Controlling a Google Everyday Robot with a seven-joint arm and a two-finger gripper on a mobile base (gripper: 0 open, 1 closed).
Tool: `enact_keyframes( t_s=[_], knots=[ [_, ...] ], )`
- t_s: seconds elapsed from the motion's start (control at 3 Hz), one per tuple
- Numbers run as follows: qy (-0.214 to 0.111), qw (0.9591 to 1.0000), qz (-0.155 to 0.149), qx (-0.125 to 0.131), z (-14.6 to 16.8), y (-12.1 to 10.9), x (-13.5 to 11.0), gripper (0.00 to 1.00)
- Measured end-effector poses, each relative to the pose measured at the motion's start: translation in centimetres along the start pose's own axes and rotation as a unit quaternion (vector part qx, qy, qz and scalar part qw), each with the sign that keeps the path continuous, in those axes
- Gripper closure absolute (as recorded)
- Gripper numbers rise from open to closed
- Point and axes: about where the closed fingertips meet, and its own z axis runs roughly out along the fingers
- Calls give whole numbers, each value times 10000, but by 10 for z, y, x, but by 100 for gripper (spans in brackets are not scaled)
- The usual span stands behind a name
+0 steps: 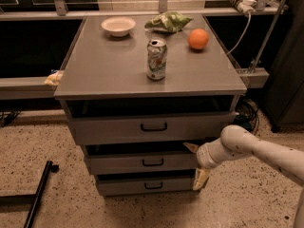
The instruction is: Open middle drawer
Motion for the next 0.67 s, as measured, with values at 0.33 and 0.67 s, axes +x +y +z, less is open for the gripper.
enact_keyframes(
  t_s=[0.33,0.67],
  knots=[
    [-1,10000,77,-11,7,-6,11,0],
    [52,9999,138,28,11,-9,20,0]
  ],
)
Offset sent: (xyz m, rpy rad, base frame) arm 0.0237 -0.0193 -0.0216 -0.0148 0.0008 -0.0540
